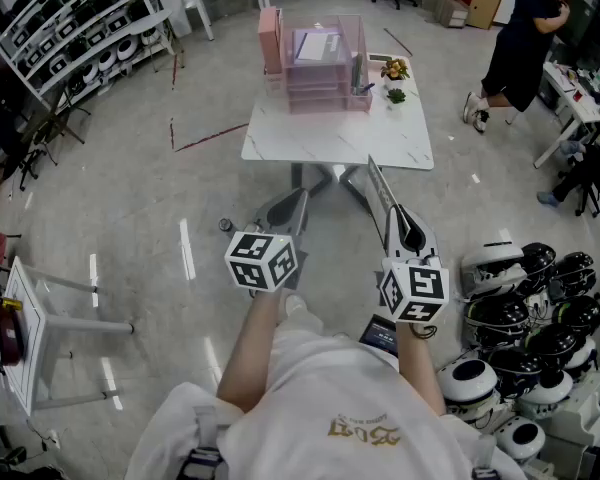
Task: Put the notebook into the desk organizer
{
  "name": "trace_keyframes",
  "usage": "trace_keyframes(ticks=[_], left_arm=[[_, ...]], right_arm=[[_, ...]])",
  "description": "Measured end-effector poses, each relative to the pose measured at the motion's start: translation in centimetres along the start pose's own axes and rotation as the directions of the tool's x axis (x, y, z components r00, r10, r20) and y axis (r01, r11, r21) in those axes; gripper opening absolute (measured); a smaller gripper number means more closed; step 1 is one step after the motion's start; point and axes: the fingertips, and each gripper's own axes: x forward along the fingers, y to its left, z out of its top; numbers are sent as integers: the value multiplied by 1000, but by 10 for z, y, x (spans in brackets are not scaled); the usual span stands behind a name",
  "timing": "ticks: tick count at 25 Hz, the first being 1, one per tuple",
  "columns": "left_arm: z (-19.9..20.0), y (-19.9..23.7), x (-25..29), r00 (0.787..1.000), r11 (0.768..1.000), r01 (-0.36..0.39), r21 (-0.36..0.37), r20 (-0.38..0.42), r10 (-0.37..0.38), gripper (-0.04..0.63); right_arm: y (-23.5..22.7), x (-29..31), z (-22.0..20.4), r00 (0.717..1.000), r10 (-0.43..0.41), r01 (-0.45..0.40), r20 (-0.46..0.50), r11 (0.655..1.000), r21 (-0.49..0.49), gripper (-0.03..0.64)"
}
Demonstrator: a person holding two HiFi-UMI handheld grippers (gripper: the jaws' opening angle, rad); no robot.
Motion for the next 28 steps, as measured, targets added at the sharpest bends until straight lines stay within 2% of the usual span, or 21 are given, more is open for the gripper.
trace_keyframes(ticks=[9, 16, 24, 28], left_arm=[[7, 2, 9, 1000, 1000, 6, 6, 9, -6, 15], [7, 2, 10, 1000, 1000, -5, 25, 9, 5, 15], [14, 10, 17, 999, 999, 29, -38, 32, -28, 15], [19, 30, 34, 999, 999, 14, -36, 33, -13, 15]], right_arm=[[-4, 8, 6, 1000, 6, -6, 9, 1000, 3, 18], [-10, 8, 12, 999, 23, -26, 44, 997, 68, 18], [-8, 24, 30, 992, 85, -95, 89, 988, 118, 18], [-9, 50, 36, 991, 99, -110, 94, 987, 120, 18]])
